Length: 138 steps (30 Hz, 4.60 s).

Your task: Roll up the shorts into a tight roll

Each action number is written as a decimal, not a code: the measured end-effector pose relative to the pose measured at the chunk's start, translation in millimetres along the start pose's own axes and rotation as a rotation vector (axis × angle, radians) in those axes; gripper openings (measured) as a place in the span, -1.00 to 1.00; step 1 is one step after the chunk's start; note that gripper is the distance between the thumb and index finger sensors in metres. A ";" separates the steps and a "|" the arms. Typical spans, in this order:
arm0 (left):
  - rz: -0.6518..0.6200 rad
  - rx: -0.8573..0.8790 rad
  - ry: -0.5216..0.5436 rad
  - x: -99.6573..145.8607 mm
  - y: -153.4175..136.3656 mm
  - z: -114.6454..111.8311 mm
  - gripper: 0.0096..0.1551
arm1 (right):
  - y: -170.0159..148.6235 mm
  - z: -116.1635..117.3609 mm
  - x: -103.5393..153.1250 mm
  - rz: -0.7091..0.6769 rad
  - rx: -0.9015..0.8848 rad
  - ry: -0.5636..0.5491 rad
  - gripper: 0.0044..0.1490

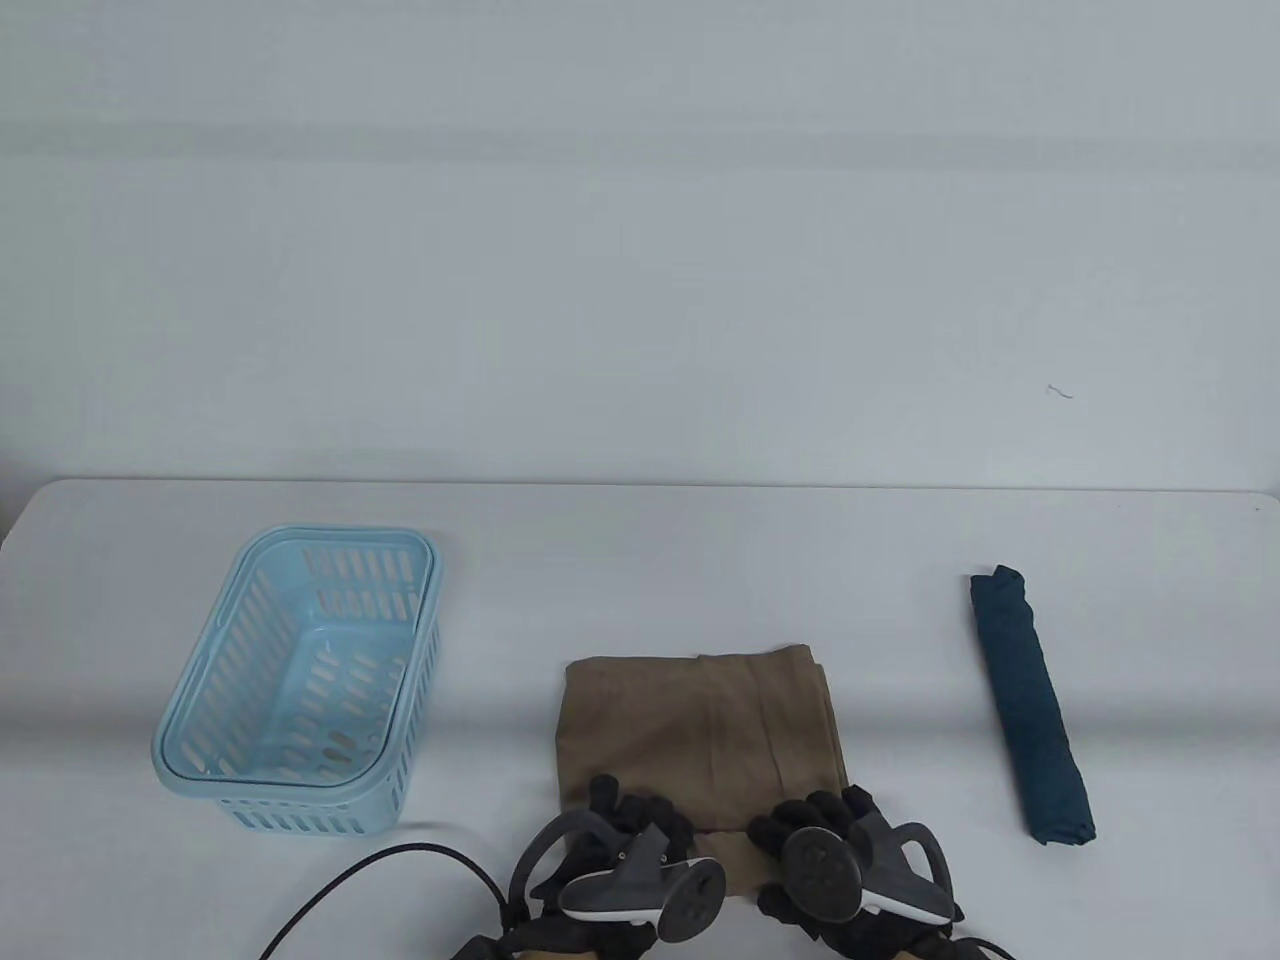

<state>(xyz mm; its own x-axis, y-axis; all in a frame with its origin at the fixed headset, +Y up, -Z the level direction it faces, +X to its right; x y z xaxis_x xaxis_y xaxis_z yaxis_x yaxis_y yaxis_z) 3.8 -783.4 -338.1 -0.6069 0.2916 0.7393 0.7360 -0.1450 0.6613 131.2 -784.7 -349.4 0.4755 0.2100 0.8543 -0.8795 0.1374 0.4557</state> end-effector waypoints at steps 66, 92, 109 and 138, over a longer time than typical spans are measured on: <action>-0.025 0.142 0.027 -1.5 -17.7 9.7 -0.21 | -16.5 -1.1 0.4 0.056 -0.240 0.065 -0.08; -0.027 0.129 0.095 3.4 -16.7 19.1 -0.16 | -13.4 -27.5 9.0 0.063 -0.082 -0.121 -0.15; 0.029 0.221 0.024 -6.3 -22.0 7.1 -0.18 | -10.9 -4.9 -2.4 0.101 -0.017 0.003 -0.22; 0.275 0.170 -0.155 -44.1 -45.0 -7.2 -0.34 | -49.2 5.0 -25.4 0.350 -0.249 0.025 -0.27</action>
<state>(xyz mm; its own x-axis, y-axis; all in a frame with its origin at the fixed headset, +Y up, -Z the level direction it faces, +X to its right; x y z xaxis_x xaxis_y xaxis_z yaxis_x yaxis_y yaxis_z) -4.7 -796.5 -399.5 -0.3359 0.4055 0.8502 0.9129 -0.0821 0.3998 162.3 -801.6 -392.3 0.1528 0.3085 0.9389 -0.9572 0.2825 0.0630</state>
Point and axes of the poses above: the tracker on the back of each hand, its own y axis roughly to the thumb side, its own x axis roughly from the fingertips to the wrist, z = x × y, the point moved 5 cm from there along -x, roughly from the wrist to the fingertips, and after that the axes turned 1 degree about -x, right-handed, at the moved point
